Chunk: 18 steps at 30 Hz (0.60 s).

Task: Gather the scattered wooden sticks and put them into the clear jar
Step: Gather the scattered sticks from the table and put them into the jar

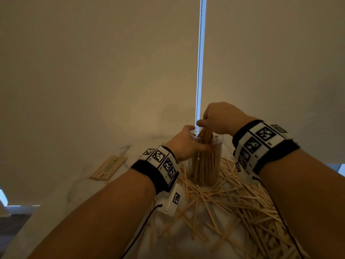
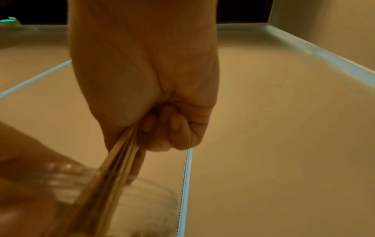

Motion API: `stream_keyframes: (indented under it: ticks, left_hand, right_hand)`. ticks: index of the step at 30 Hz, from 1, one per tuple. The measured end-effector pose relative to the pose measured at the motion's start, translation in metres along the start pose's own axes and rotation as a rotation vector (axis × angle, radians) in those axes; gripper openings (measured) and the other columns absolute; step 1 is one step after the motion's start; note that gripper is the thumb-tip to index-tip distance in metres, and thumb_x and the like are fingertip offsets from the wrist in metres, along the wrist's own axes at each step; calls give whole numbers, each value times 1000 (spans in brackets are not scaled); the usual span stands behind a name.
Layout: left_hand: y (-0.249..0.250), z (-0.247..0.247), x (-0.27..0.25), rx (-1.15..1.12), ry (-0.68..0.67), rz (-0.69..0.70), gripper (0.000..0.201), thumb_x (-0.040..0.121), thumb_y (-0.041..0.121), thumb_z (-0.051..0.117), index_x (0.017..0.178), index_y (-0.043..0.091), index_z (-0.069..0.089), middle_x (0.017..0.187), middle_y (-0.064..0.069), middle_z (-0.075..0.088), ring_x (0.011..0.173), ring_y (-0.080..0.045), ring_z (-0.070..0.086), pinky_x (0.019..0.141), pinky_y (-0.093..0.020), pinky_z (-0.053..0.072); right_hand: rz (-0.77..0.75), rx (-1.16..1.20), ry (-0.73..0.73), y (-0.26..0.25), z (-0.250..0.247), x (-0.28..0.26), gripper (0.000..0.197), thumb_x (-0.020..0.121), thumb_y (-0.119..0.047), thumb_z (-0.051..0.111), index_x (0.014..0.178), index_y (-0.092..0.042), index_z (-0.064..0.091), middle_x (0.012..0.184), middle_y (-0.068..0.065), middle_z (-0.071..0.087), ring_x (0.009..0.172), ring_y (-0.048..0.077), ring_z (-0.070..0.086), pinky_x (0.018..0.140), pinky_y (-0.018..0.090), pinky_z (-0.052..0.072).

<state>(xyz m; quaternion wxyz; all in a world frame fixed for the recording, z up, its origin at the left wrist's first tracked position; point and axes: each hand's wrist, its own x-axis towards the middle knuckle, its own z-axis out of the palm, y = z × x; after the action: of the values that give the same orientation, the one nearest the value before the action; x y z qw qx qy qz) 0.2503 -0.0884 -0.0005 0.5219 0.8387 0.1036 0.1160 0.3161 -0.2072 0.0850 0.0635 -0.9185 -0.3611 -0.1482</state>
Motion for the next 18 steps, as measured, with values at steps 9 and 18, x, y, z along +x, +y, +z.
stream_keyframes:
  ticks: [9,18]
  left_hand:
    - [0,-2,-3,156,18,28,109,75,35,86,156,12,17,134,-6,60,119,-23,59,103,-43,50]
    - [12,-8,-17,285,-32,60,105,63,35,92,147,6,36,138,-6,57,120,-22,58,105,-37,49]
  right_hand:
    - [-66,19,-308,-9,20,-3,44,105,-40,38,108,-10,71,98,8,68,88,22,61,87,32,47]
    - [-19,323,1,2,10,-41,39,103,-43,41,114,-16,68,116,5,65,105,24,59,91,36,47]
